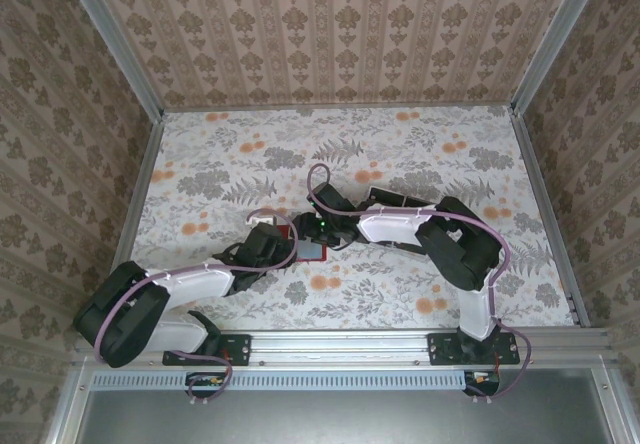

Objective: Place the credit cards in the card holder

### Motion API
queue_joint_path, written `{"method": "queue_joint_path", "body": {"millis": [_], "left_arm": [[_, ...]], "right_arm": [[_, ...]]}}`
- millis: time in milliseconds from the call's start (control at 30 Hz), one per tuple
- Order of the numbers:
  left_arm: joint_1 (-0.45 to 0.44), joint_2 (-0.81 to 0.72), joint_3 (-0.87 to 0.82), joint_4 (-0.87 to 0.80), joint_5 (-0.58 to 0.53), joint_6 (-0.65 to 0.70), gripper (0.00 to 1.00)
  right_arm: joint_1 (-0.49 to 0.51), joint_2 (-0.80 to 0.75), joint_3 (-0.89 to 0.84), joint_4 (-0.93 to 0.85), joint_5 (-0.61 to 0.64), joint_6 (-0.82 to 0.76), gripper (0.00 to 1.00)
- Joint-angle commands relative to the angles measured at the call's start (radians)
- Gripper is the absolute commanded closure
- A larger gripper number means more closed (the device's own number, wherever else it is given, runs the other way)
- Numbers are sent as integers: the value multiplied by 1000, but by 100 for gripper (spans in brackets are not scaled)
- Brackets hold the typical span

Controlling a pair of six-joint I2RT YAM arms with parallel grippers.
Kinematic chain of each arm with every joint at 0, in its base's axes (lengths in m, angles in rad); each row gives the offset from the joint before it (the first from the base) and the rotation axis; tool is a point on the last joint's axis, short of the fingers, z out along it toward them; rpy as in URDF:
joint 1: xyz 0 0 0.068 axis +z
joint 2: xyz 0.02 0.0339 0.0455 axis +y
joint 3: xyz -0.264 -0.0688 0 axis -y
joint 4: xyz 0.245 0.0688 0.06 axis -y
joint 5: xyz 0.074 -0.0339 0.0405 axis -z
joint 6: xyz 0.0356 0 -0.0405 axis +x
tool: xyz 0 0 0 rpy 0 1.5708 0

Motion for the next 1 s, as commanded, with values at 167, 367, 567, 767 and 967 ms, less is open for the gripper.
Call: {"method": "queue_joint_path", "body": {"millis": [167,367,567,767,967], "left_arm": [[-7,58,-18,-53,88,-1,27],[-7,59,-20,-53,91,0,27],[-7,56,-18,-53,91,0,27],[-7,59,-17,-52,91,2,27],[-8,26,-16,-85,92,4,26]], "right_arm": [[8,-30,5,-25,6,-4,38],[8,-56,16,-54,18,-17,38],[13,-93,18,-96,45,-40,38],[25,-79,34,-89,33,-39,38],[35,-69,42,-58,13,-18,38]]}}
